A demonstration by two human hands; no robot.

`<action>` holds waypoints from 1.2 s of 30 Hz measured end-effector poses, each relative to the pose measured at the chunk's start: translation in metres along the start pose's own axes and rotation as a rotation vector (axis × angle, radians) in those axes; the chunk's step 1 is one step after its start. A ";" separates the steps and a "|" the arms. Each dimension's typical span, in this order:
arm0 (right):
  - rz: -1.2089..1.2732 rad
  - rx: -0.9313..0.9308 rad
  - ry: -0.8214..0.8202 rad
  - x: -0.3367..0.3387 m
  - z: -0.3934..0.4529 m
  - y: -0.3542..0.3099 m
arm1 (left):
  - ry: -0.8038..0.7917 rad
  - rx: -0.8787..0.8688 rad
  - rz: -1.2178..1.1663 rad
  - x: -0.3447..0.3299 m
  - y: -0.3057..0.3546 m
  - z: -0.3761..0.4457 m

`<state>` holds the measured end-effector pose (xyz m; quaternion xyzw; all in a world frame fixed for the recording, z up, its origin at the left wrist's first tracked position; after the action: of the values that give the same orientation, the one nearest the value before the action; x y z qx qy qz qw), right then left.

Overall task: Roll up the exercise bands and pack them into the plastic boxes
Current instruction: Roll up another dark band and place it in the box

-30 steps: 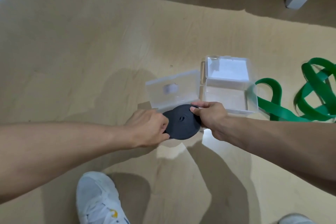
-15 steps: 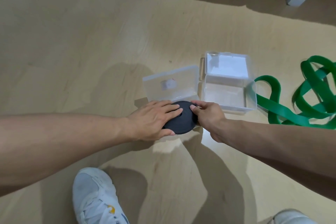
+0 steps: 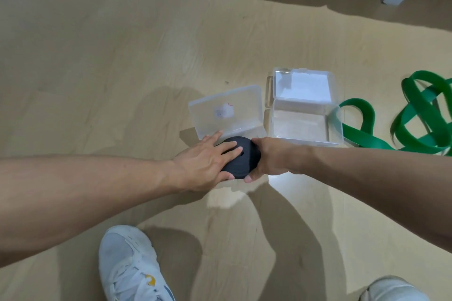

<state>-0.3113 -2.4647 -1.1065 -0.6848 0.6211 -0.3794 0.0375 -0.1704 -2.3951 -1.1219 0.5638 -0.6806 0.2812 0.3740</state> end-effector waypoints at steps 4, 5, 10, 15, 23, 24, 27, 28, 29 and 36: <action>-0.229 0.019 -0.019 0.000 -0.001 -0.005 | -0.004 0.002 0.045 -0.001 0.002 0.001; -0.291 0.034 -0.007 -0.002 -0.003 -0.007 | -0.002 0.003 0.050 -0.001 0.002 0.000; -0.732 0.187 0.064 -0.009 -0.018 -0.022 | -0.008 0.005 0.051 0.003 0.004 -0.001; -1.001 0.299 0.188 -0.006 -0.024 -0.026 | -0.004 0.013 0.045 0.002 0.004 0.000; -1.222 0.450 0.371 -0.007 -0.025 0.016 | 0.053 0.070 0.061 0.002 0.008 0.002; -1.225 0.457 0.429 -0.005 -0.026 0.013 | 0.064 0.071 0.062 0.001 0.007 0.002; -1.079 0.451 0.358 -0.005 -0.020 0.014 | 0.086 0.080 0.058 0.000 0.006 0.003; -1.012 0.436 0.319 -0.005 -0.021 0.013 | 0.091 0.084 0.063 0.000 0.007 0.003; -0.979 0.442 0.313 -0.003 -0.021 0.012 | 0.097 0.090 0.068 0.001 0.007 0.004; -0.869 0.333 0.271 0.014 -0.012 0.009 | 0.150 0.119 0.106 0.001 0.007 0.011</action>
<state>-0.3268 -2.4739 -1.0960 -0.8099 0.2080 -0.5399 -0.0966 -0.1795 -2.4031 -1.1273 0.5255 -0.6616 0.3819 0.3746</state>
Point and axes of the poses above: each hand's wrist, its own z-axis towards the middle knuckle, its own x-axis out of the back of the hand, y = z × x, the point moved 5 cm from there along z, towards the middle knuckle, and after that the axes turned 10 degrees about x, right-handed, at the moved point
